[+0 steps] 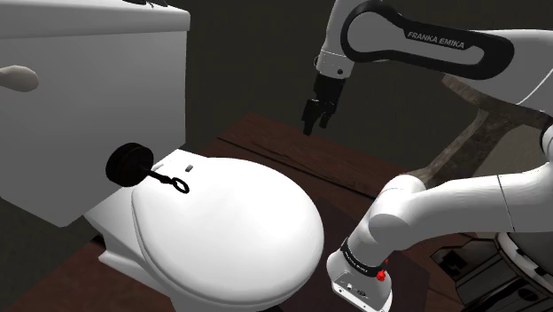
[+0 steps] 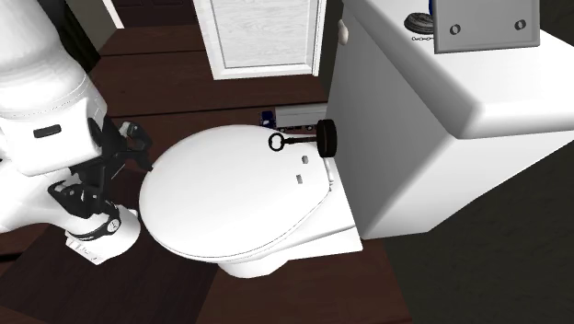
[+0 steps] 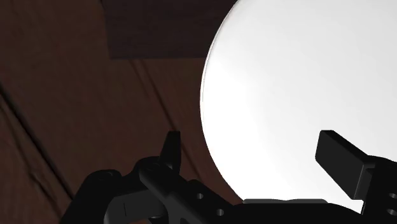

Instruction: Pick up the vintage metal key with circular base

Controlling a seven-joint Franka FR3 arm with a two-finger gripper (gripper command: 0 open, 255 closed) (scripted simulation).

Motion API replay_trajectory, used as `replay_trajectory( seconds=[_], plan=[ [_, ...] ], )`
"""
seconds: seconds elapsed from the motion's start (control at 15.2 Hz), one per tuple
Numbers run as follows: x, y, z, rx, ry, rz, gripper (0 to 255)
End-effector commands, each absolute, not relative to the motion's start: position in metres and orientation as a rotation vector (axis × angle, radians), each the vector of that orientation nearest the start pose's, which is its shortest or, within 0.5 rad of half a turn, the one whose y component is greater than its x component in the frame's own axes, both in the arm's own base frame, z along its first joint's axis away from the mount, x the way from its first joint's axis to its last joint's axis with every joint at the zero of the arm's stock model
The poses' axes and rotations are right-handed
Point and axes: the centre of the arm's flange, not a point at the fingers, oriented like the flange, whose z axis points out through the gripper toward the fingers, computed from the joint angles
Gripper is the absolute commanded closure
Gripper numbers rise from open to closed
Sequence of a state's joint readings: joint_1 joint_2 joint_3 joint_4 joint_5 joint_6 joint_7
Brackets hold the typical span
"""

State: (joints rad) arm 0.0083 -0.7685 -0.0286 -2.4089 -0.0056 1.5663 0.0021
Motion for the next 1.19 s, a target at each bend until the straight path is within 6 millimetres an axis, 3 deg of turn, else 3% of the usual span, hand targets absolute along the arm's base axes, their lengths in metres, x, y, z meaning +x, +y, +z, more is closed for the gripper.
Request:
replay_trajectory(
  seconds=[0.0,1.12],
  plan=[
    [0.308,-0.009,0.56,-3.125,0.021,0.116,0],
    [0.448,0.132,0.484,-2.971,-0.257,0.128,0]
  ],
)
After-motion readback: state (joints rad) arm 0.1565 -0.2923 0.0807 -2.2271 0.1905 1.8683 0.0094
